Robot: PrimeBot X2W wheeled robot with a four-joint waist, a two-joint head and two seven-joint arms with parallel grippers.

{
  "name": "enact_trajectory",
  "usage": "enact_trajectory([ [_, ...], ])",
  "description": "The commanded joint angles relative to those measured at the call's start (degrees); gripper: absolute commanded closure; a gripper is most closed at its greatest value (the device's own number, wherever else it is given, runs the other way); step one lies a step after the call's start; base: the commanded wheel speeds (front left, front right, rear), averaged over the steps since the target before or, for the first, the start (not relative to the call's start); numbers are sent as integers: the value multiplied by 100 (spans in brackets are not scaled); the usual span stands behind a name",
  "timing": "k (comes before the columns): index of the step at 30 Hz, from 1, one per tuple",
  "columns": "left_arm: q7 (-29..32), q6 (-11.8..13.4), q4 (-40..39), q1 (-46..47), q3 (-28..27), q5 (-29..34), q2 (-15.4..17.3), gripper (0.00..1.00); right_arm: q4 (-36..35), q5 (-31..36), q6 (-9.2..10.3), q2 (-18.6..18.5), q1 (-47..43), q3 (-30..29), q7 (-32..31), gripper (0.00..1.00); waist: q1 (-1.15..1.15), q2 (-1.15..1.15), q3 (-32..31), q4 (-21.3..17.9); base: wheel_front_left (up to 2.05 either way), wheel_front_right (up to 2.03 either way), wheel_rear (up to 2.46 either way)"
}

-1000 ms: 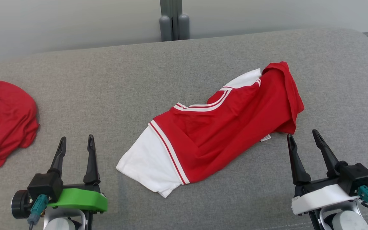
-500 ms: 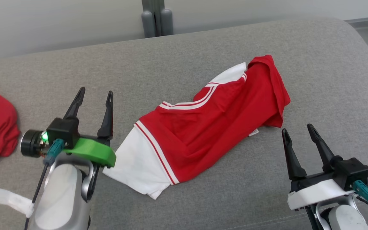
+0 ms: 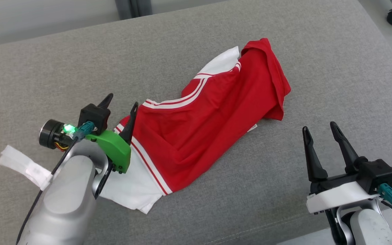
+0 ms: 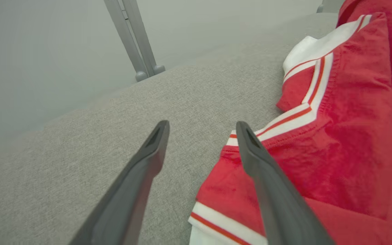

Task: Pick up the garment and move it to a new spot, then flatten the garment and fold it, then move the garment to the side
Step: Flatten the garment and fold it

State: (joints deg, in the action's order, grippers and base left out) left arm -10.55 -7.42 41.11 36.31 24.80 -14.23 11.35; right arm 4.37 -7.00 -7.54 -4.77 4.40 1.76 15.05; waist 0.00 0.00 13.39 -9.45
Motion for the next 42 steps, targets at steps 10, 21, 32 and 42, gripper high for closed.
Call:
enact_trajectory([
  [10,288,-2,1135,258,894,-553,72,0,52,24,10,15,153,-36,19,0,0,0,204,-199,0,0,0],
  [21,-171,16,1742,457,1031,-906,-10,100,84,86,9,5,41,-154,18,0,0,0,-19,96,0,0,0],
  [32,-466,353,1336,-250,485,-1264,360,100,135,95,9,30,-177,-188,18,0,0,0,-366,604,0,0,0],
  [42,-466,758,213,-1324,10,-1435,694,100,207,92,9,23,-278,-203,18,0,0,0,-493,862,0,0,0],
])
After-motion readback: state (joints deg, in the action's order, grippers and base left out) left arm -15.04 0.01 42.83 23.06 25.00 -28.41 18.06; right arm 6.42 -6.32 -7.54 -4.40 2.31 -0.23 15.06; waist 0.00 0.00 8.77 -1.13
